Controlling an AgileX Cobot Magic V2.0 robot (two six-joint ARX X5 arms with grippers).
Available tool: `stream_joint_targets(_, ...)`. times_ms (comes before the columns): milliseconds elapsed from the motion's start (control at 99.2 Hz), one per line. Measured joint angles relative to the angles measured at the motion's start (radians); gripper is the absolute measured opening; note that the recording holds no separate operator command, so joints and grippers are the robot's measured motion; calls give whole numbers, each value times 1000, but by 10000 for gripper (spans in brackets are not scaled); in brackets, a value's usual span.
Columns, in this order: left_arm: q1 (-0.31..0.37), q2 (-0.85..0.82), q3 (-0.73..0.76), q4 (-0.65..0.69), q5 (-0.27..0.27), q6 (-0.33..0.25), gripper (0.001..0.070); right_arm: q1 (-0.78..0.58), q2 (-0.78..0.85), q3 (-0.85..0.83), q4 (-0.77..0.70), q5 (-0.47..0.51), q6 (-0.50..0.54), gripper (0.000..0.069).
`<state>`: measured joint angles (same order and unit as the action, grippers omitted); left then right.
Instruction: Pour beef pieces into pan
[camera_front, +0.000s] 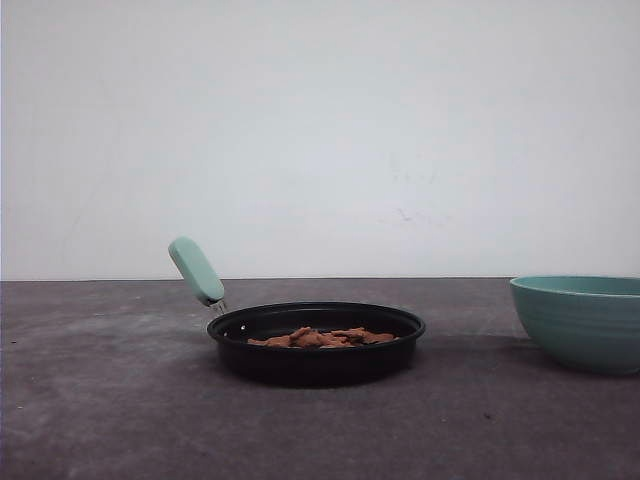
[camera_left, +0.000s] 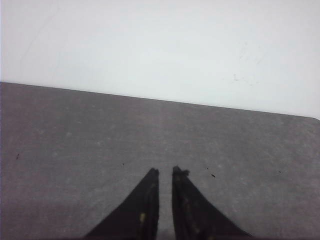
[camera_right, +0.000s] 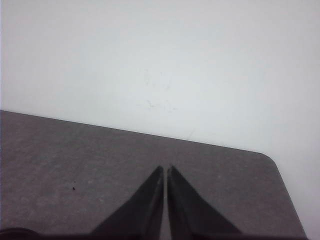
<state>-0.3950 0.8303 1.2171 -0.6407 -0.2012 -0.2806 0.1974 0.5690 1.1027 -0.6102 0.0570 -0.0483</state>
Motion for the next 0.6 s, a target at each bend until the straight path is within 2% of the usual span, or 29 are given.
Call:
stream_joint_targets(161, 0, 0, 0, 0, 0, 0, 23, 4, -16, 0, -11, 2, 0, 10)
stream_joint_targets(323, 0, 0, 0, 0, 0, 0, 23, 5, -95, -60, -98, 106, -8, 10)
stream_joint_targets(474, 0, 0, 0, 0, 0, 0, 23, -13, -231, -337, 40, 211, -8, 10)
stream_joint_targets(544, 0, 0, 0, 0, 0, 0, 23, -35, -333, -513, 98, 195, -3, 10)
stream_joint_targets(605, 0, 0, 0, 0, -1, 0, 23, -53, -422, -645, 95, 140, 13, 10)
